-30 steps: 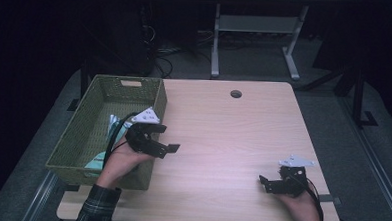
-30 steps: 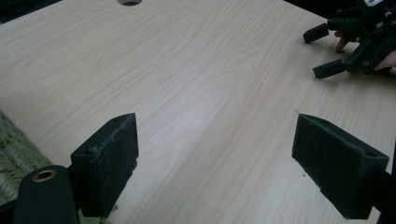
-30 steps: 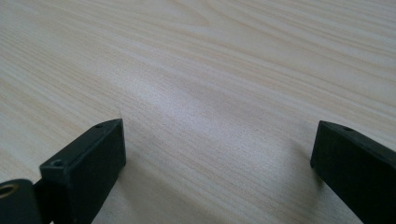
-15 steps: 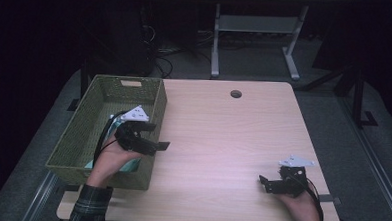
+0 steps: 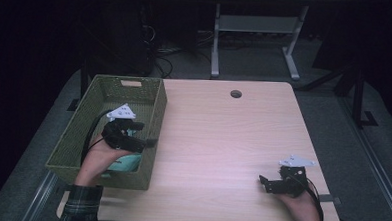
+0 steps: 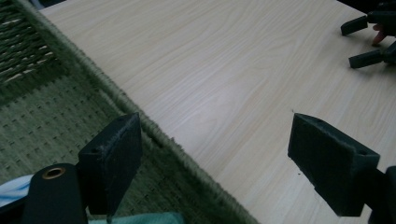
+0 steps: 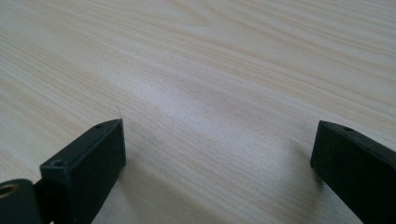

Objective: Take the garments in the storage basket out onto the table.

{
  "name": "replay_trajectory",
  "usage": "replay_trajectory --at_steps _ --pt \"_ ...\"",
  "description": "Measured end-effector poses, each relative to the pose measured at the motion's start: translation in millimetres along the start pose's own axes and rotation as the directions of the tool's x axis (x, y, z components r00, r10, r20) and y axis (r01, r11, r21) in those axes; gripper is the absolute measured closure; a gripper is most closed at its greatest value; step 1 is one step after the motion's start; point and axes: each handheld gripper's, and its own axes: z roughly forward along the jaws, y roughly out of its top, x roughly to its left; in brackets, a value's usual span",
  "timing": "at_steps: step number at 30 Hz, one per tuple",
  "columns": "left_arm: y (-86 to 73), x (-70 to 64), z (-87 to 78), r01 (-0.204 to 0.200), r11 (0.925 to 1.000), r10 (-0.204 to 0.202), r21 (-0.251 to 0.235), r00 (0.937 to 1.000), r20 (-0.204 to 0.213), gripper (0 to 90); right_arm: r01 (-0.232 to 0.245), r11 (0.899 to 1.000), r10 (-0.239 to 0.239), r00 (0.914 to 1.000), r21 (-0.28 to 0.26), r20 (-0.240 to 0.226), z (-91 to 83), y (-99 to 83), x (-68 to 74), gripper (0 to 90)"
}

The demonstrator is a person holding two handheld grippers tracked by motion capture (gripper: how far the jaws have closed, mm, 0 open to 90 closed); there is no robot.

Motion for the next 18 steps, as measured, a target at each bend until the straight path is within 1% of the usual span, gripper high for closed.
replay_trajectory --at_steps 1,3,4,6,7,8,10,11,12,14,17,18 --pt "-1.2 2.0 -2.3 -0.003 1.0000 0.003 0.005 1.0000 -0.004 20.8 0.000 1.000 0.000 1.0000 0.000 0.000 -0.1 0.0 -0.2 2.9" --pt "-3.0 4.5 -4.0 -0.001 1.0000 0.001 0.003 1.0000 -0.009 22.6 0.000 1.000 0.000 1.0000 0.000 0.000 0.0 -0.1 -0.2 2.9" --pt "-4.9 7.5 -6.7 -0.008 0.9999 0.009 0.013 0.9998 -0.017 24.2 0.001 1.000 -0.001 1.0000 0.000 0.000 0.0 0.0 -0.1 2.9" --pt "-6.0 9.1 -8.1 -0.004 0.9999 0.004 0.015 0.9998 -0.020 25.0 0.000 1.000 0.000 1.0000 0.000 0.000 -0.1 0.0 -0.2 2.9" --pt "-8.3 11.0 -10.2 0.000 0.9998 0.001 0.018 0.9998 -0.022 29.6 0.001 1.000 -0.001 1.0000 0.000 0.000 -0.1 0.0 -0.2 2.9" --pt "-8.3 11.0 -10.2 0.000 0.9998 0.001 0.018 0.9998 -0.022 31.0 0.001 1.000 -0.001 1.0000 0.000 0.000 -0.1 0.0 -0.2 2.9" --pt "-11.1 14.7 -13.1 -0.001 0.9996 0.002 0.030 0.9995 -0.031 32.4 0.001 1.000 -0.001 1.0000 0.000 0.000 0.0 0.0 -0.1 2.9" --pt "-12.5 16.0 -14.2 0.000 0.9994 0.001 0.034 0.9995 -0.031 35.0 0.000 1.000 0.000 1.0000 0.000 0.000 -0.1 0.0 -0.2 2.9" --pt "-14.2 17.5 -15.2 -0.004 0.9992 0.005 0.039 0.9994 -0.033 39.5 0.001 1.000 -0.001 1.0000 0.000 0.000 0.0 0.0 -0.1 2.9" --pt "-17.1 20.6 -16.1 -0.009 0.9984 0.011 0.057 0.9992 -0.040 40.6 0.001 1.000 -0.001 1.0000 0.000 0.000 0.0 0.0 -0.1 2.9" --pt "-21.7 24.6 -15.2 -0.017 0.9956 0.022 0.092 0.9982 -0.056 45.7 0.001 1.000 -0.001 1.0000 0.000 -0.001 -0.1 -0.1 -0.3 2.9" --pt "-21.7 24.6 -15.2 -0.017 0.9956 0.022 0.092 0.9982 -0.056 46.4 0.001 1.000 -0.001 1.0000 0.000 -0.001 -0.1 -0.1 -0.3 2.9"
